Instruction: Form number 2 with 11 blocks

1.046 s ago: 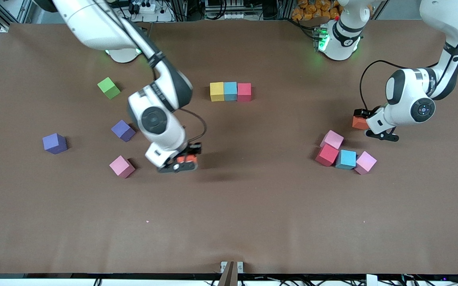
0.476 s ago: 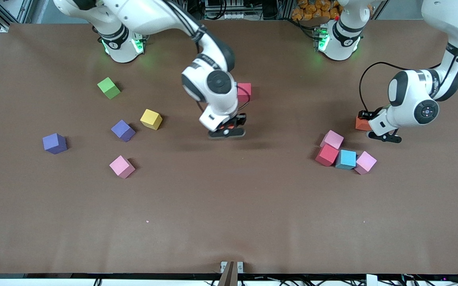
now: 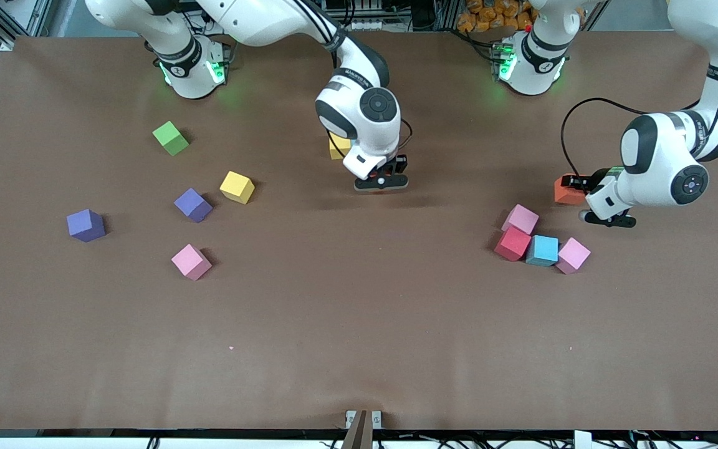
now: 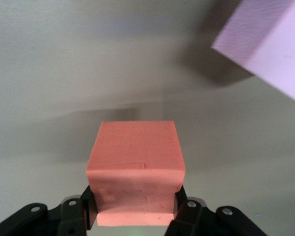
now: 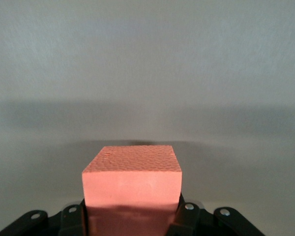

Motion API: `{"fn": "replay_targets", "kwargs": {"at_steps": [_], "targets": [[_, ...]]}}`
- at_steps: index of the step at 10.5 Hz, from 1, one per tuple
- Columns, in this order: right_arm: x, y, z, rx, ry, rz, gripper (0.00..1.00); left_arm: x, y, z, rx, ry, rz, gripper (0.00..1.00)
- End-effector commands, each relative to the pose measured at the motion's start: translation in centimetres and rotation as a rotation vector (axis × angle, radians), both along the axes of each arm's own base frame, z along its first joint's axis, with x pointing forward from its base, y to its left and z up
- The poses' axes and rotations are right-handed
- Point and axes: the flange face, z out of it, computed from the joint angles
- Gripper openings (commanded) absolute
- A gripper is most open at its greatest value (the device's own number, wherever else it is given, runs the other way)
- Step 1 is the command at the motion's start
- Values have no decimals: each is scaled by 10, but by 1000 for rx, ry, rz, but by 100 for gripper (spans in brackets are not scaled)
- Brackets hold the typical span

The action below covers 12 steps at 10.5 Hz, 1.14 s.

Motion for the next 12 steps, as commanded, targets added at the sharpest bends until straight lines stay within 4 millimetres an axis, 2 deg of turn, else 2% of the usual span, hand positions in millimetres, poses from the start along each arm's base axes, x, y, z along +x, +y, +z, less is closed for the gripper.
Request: {"fn": "replay_targets", "kwargs": {"at_steps": [1, 2, 4, 6, 12], "targets": [[-15, -6, -15, 6, -10, -23, 22, -1, -33, 43, -34, -19, 8, 32], [-22, -3, -16, 11, -14, -25, 22, 3, -43, 54, -37, -25, 8, 31], [-32, 4, -18, 15, -16, -36, 22, 9, -79, 68, -17, -8, 67, 31], [-45, 8, -21, 5, -10, -43, 22, 9, -111, 73, -2, -3, 96, 32], [-53, 12, -25, 8, -18, -43, 22, 11, -128, 60, -14, 14, 100, 31]]}}
